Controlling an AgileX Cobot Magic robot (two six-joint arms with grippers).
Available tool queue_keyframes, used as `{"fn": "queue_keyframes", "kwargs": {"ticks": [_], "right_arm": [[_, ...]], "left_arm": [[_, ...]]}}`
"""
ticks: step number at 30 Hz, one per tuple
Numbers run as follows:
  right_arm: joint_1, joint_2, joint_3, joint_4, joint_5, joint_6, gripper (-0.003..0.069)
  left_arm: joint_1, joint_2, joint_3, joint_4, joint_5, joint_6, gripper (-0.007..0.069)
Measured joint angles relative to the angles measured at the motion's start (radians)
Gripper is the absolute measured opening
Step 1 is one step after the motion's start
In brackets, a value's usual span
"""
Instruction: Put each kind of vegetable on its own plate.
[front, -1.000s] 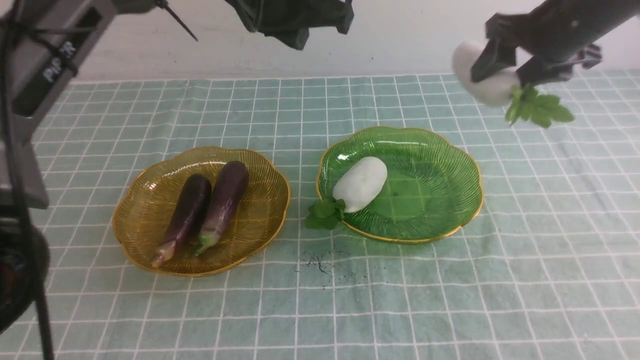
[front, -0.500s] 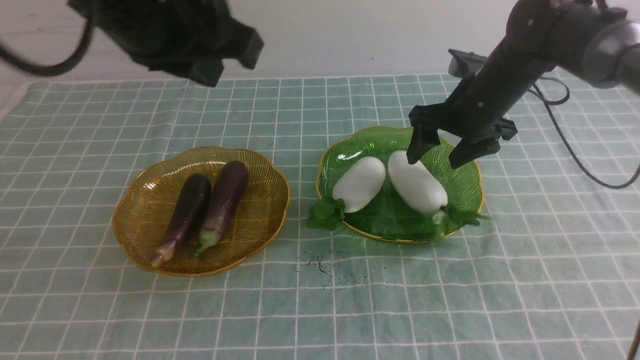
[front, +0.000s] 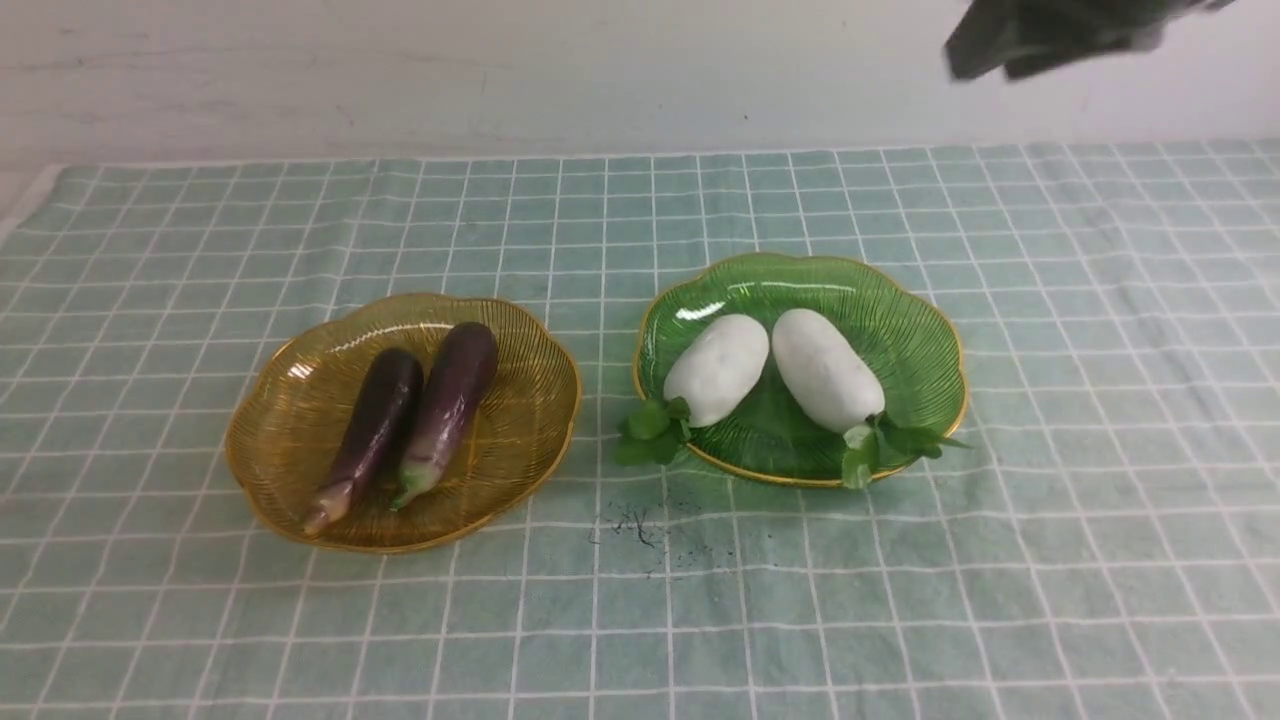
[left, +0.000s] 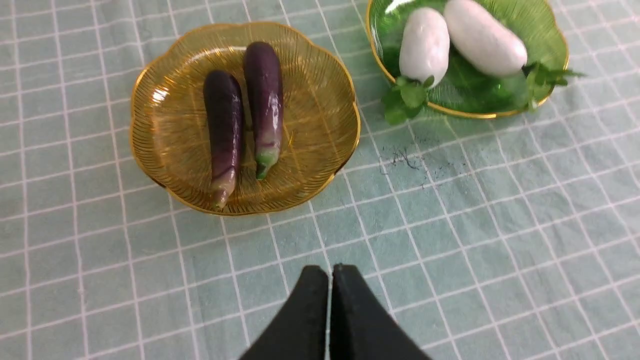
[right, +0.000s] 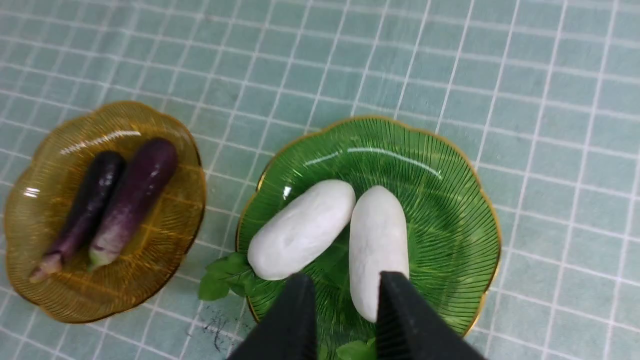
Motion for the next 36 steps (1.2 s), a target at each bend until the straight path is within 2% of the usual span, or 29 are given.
{"fn": "queue_keyframes", "kwargs": {"ticks": [1, 3, 6, 12, 13, 14, 16, 18, 24, 36], "right_arm": [[0.0, -0.075, 0.034, -0.008, 0.001, -0.001, 0.0087], [0.0, -0.239, 0.122, -0.025, -0.009, -0.006, 0.002], [0.0, -0.405, 0.27, -0.04, -0.12, -0.033, -0.0006], [0.0, -0.864, 0.771, -0.045, -0.661, -0.092, -0.0014], [0.0, -1.0, 0.957, -0.042, -0.877, -0.102, -0.0014], [0.0, -1.016, 0.957, -0.042, -0.877, -0.104, -0.0014], [0.0, -1.205, 1.174, -0.042, -1.08, -0.122, -0.0014], [0.0, -1.318, 1.289, -0.042, -1.143, -0.132, -0.0014], [0.0, -1.571, 1.467, -0.022, -1.161, -0.124, -0.0014], [0.0, -1.626, 1.519, -0.015, -1.154, -0.116, -0.0014]], "left_arm": [[0.0, -0.033, 0.028, 0.007, -0.02, -0.009, -0.0008], [0.0, -0.166, 0.115, 0.026, -0.095, -0.022, -0.0008], [0.0, -0.259, 0.203, 0.036, -0.167, -0.028, -0.0008], [0.0, -0.369, 0.382, 0.036, -0.31, -0.062, -0.0008], [0.0, -0.371, 0.424, 0.036, -0.338, -0.064, -0.0008], [0.0, -0.371, 0.433, 0.036, -0.351, -0.064, -0.0008], [0.0, -0.371, 0.486, 0.036, -0.416, -0.064, -0.0008], [0.0, -0.371, 0.516, 0.036, -0.465, -0.064, -0.0008], [0.0, -0.371, 0.598, 0.039, -0.613, -0.068, -0.0008], [0.0, -0.37, 0.613, 0.036, -0.624, -0.068, -0.0008]]}}
